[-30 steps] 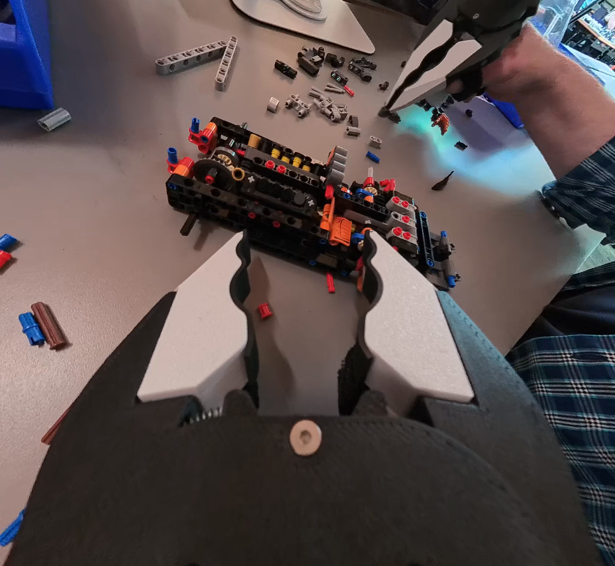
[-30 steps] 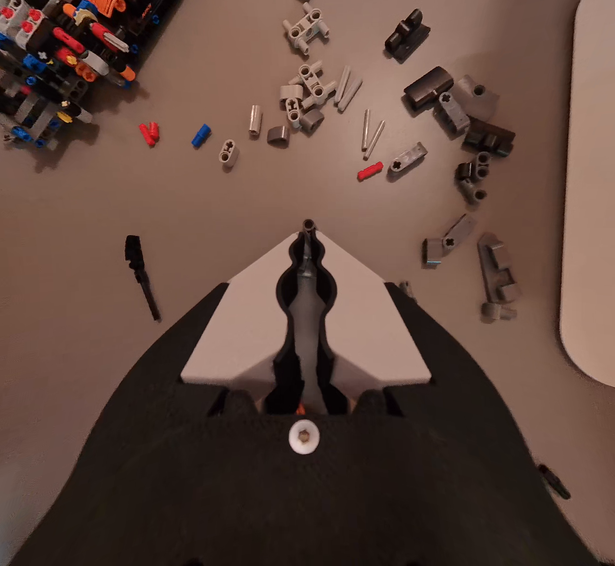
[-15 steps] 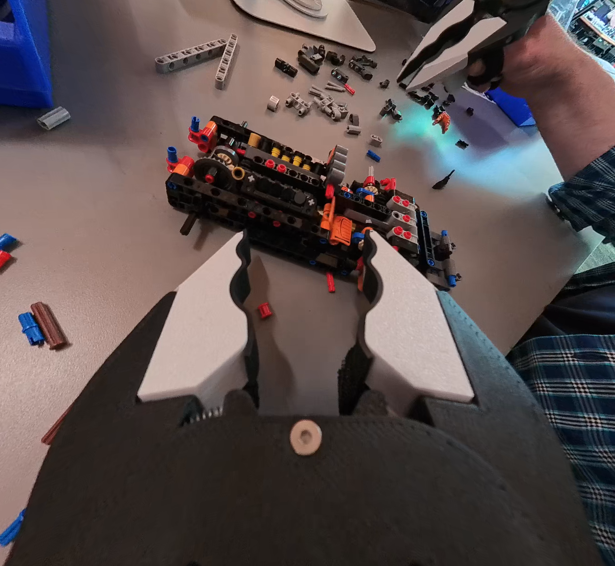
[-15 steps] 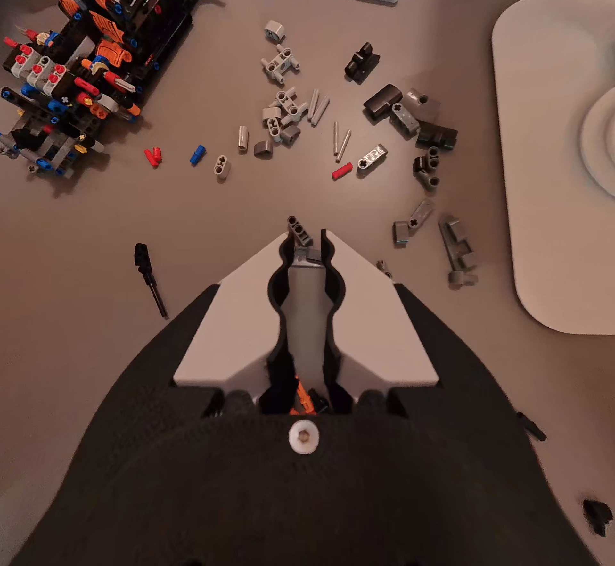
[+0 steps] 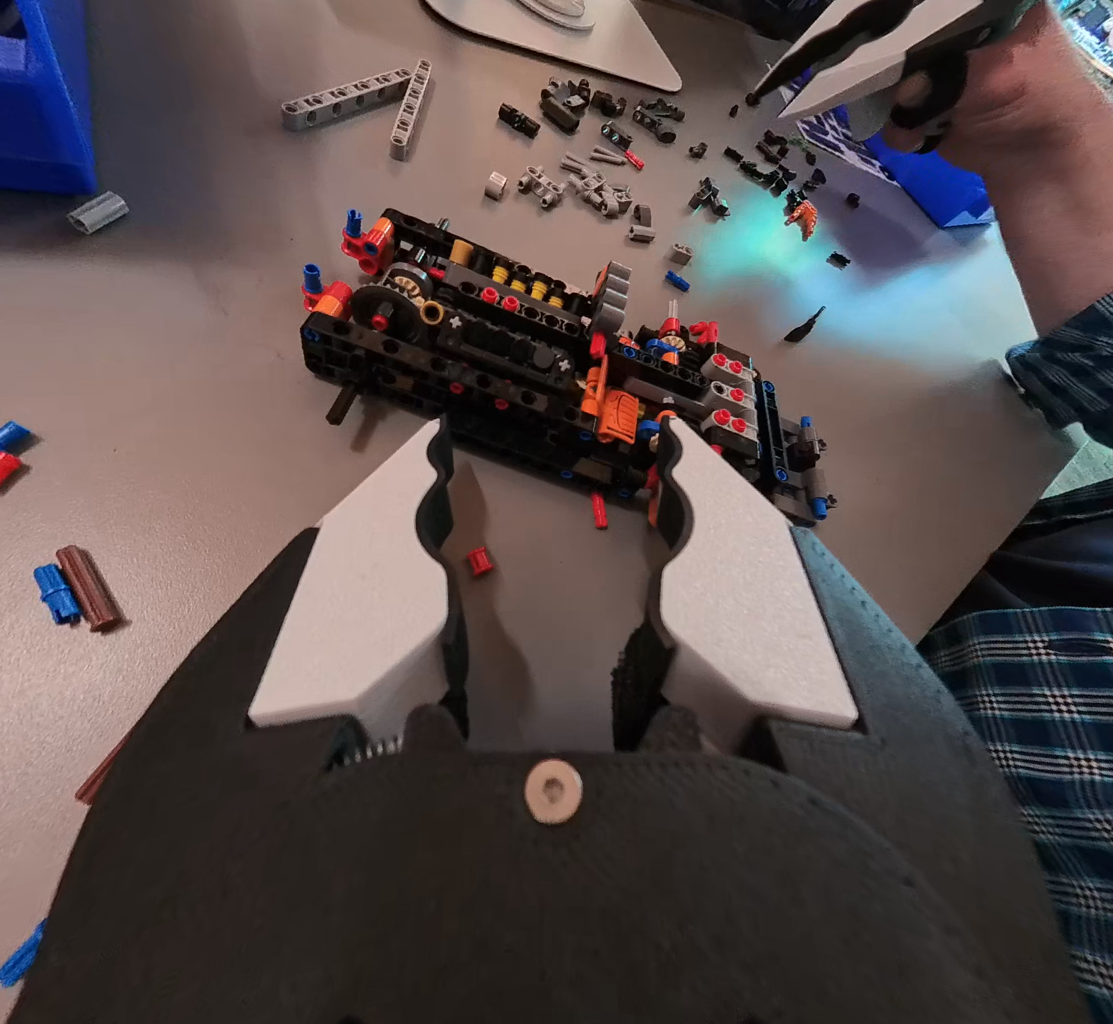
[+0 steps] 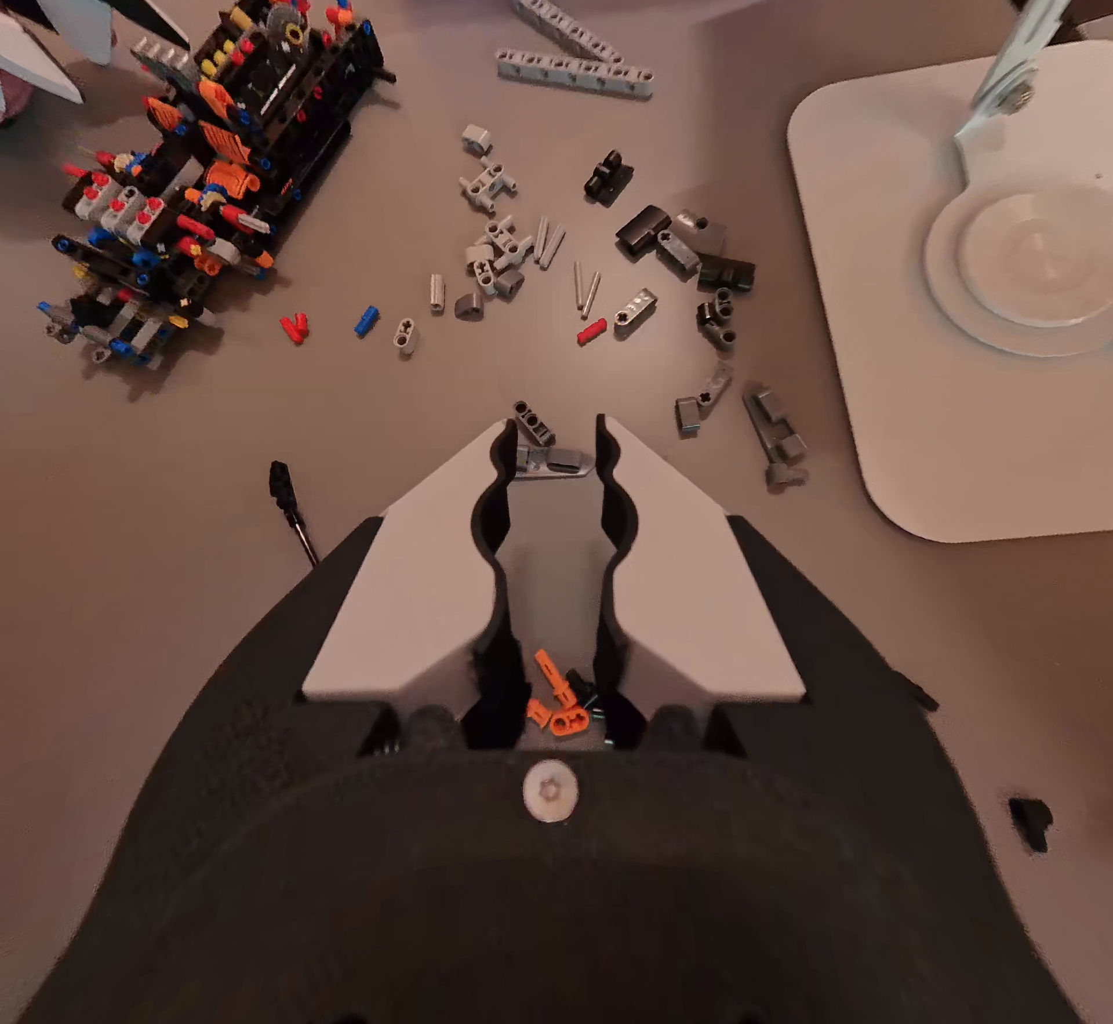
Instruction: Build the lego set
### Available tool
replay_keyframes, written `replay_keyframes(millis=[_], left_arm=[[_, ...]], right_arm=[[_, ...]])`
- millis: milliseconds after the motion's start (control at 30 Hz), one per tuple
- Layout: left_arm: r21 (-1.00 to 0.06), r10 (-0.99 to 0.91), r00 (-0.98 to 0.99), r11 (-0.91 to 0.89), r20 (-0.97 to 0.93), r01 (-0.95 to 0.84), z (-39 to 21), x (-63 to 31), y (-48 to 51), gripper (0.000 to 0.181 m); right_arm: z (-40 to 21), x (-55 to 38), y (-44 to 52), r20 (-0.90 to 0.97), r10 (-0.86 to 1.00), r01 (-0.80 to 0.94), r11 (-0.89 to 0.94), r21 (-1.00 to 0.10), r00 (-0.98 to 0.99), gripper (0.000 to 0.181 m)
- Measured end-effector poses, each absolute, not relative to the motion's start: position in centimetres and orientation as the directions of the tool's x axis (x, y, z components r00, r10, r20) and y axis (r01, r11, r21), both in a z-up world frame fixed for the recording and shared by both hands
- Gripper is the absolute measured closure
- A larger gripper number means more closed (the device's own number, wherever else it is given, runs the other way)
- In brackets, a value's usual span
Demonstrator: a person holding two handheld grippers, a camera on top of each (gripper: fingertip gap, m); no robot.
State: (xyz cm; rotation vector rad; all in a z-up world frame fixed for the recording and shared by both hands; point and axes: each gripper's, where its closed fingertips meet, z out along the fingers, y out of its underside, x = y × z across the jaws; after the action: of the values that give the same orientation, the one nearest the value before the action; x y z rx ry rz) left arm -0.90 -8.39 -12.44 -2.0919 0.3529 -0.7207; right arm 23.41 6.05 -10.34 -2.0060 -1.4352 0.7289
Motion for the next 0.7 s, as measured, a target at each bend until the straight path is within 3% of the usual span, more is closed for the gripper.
replay_keyframes(millis=[300, 700], left_arm=[[-0.81, -0.484, 0.8, -0.586, 0.355, 0.005, -12.6, -0.9, -8.3, 0.113], [-0.811, -0.485, 0.802, -0.585, 0.349, -0.001, -12.7, -0.8, -8.3, 0.114]], right_arm=[[-9.9, 23.3, 3.3, -0.134, 0.946, 0.557, -0.284, -0.78, 0.294, 0.134], [-11.1, 15.9, 4.3, 0.046, 0.987, 0.678, -0.073, -0.732, 0.156, 0.168]])
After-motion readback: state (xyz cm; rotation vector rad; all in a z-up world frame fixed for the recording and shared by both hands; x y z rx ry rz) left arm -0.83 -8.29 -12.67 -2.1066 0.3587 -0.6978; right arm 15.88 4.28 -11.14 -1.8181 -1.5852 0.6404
